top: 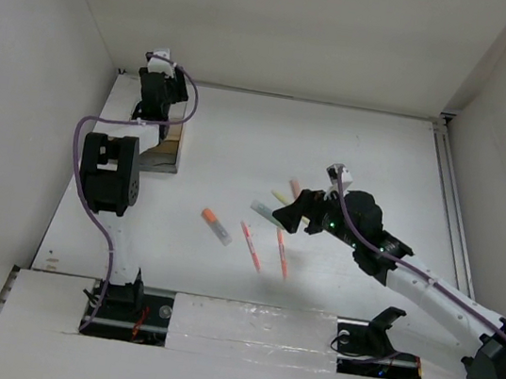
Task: Sort the stationery into containers
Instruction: Place the stationery in the storage box.
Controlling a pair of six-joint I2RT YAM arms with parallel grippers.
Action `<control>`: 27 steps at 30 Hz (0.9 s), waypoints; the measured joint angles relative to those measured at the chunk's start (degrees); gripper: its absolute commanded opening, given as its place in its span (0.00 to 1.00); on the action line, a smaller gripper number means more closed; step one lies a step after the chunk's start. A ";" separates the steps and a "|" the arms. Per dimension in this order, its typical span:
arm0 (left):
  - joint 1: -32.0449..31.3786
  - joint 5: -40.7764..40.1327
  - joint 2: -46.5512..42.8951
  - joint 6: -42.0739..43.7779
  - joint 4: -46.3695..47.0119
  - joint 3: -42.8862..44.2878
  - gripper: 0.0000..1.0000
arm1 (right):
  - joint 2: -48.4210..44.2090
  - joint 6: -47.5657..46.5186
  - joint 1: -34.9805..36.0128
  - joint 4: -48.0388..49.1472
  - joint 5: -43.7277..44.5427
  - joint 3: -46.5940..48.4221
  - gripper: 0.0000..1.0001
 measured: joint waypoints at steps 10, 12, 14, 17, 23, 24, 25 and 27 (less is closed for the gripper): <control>0.00 -0.52 0.57 1.36 -0.92 -0.44 0.00 | -1.11 0.00 0.02 0.04 -0.02 0.00 0.99; 0.00 -0.57 0.76 1.75 -1.22 -0.52 0.00 | -1.42 0.00 0.02 0.13 -0.02 0.00 0.99; 0.00 -0.57 0.81 1.99 -1.75 -0.70 0.00 | -1.51 0.00 0.04 0.17 -0.02 0.00 0.99; 0.00 -0.42 0.83 2.45 -2.43 -0.74 0.00 | -1.49 -0.02 0.04 0.17 -0.02 0.00 0.99; 0.00 -0.33 1.16 2.86 -2.51 -0.74 0.00 | -1.31 -0.17 0.04 0.17 -0.09 0.00 0.99; 0.00 -0.33 1.27 2.89 -2.51 -0.74 0.00 | -1.29 -0.17 0.04 0.17 -0.09 0.00 0.99; 0.00 -0.33 1.38 2.93 -2.49 -0.74 0.00 | -1.29 -0.17 0.07 0.17 -0.09 0.00 0.99; 0.00 -0.15 1.60 3.02 -2.64 -0.74 0.00 | -1.27 -0.17 0.04 0.17 -0.09 0.00 0.99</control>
